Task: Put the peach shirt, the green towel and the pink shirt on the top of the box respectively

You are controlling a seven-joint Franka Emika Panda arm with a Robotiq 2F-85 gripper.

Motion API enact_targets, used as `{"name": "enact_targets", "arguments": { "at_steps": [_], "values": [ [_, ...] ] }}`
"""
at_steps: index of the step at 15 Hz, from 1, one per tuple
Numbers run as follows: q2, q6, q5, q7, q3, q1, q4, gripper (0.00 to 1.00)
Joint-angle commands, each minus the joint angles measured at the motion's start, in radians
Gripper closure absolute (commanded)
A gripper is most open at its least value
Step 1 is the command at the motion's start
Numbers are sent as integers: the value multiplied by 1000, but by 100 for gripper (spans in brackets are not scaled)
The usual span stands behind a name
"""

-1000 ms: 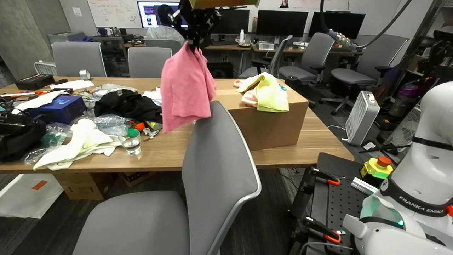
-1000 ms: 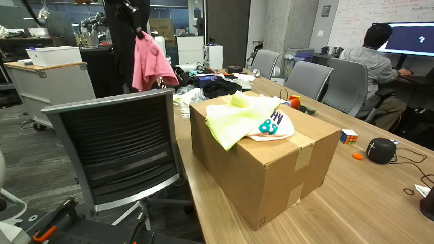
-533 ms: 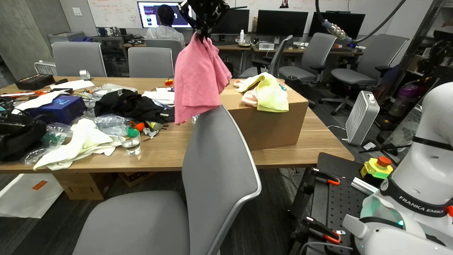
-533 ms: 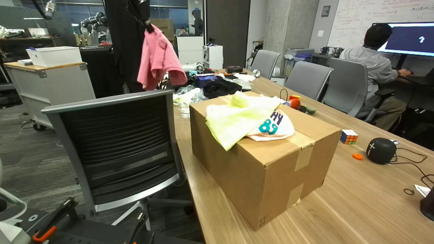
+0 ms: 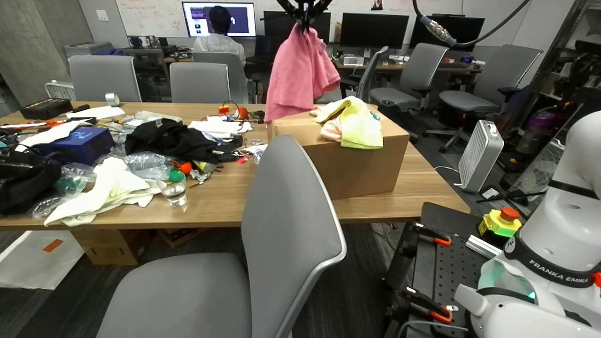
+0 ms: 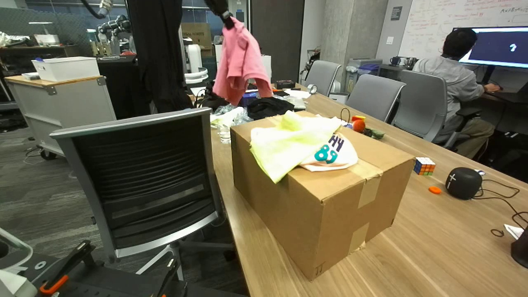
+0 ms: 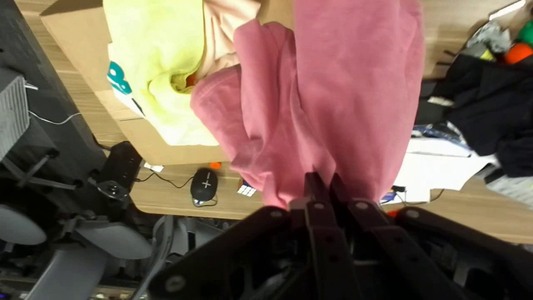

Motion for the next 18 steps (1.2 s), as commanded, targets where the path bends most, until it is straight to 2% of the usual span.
{"name": "enact_targets", "arguments": {
  "at_steps": [1,12,13,18],
  "values": [
    [50,-38,-68,127,-30,-27,91,97],
    [89,-124,-121,343,-139,-100,144,99],
    [92,-135,-133,375,-144,-103,147,78],
    [98,-154,-144,400,-139,-96,127,39]
  ]
}}
